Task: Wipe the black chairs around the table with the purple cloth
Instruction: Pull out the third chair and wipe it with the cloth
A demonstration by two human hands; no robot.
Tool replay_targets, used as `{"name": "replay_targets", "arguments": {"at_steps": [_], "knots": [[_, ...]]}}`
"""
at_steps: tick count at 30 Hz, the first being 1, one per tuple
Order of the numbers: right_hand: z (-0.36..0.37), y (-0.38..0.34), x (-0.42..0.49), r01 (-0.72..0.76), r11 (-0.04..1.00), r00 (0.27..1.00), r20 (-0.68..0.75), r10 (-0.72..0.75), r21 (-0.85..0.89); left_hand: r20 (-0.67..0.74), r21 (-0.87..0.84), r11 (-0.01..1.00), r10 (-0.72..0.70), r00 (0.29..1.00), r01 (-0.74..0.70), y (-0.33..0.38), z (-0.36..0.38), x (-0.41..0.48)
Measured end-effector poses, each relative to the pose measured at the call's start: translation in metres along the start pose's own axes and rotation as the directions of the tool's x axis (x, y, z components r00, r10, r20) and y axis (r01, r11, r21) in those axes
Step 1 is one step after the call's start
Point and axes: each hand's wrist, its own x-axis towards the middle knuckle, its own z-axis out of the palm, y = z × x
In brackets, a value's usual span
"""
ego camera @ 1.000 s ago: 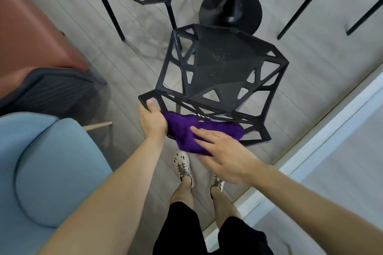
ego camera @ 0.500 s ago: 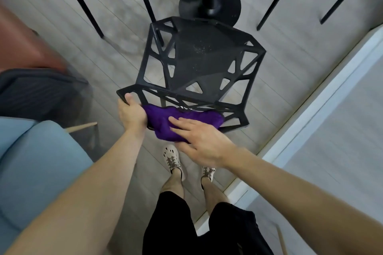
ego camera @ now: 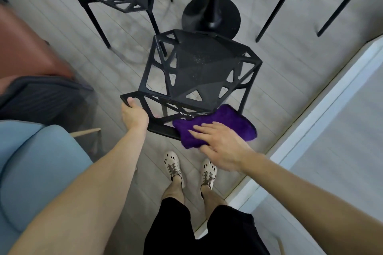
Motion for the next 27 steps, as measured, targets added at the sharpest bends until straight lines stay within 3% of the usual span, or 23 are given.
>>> {"name": "replay_targets", "arguments": {"at_steps": [4, 7, 11, 14, 19, 23, 27], "knots": [[0.01, -0.039, 0.032, 0.081, 0.991, 0.996, 0.03, -0.085, 0.107, 0.003, 0.024, 1.0, -0.007, 1.0, 0.007, -0.003, -0.002, 0.008], [-0.001, -0.01, 0.013, 0.073, 0.979, 0.996, 0.03, -0.08, 0.19, -0.004, -0.008, 0.999, -0.032, 0.999, 0.032, -0.002, -0.004, 0.008], [-0.015, 0.039, -0.005, -0.116, 0.96, 0.992, -0.022, 0.125, 0.254, 0.032, -0.039, 0.998, -0.055, 0.998, 0.056, 0.015, -0.009, -0.012], [-0.013, 0.031, 0.018, -0.229, 0.92, 0.966, -0.044, 0.256, 0.318, 0.058, -0.051, 0.998, -0.045, 0.997, 0.048, 0.027, -0.016, -0.01], [-0.026, -0.004, 0.07, -0.249, 0.854, 0.966, 0.056, 0.252, 0.456, 0.1, -0.005, 1.0, -0.017, 0.995, 0.017, 0.053, -0.036, 0.059], [-0.046, -0.018, 0.114, -0.321, 0.705, 0.946, 0.183, 0.267, 0.633, 0.153, -0.07, 0.994, -0.074, 0.985, 0.086, 0.077, -0.052, 0.098], [-0.08, -0.01, 0.148, -0.36, 0.559, 0.916, 0.169, 0.364, 0.747, 0.226, -0.15, 0.978, -0.112, 0.968, 0.148, 0.104, -0.066, 0.075]]}}
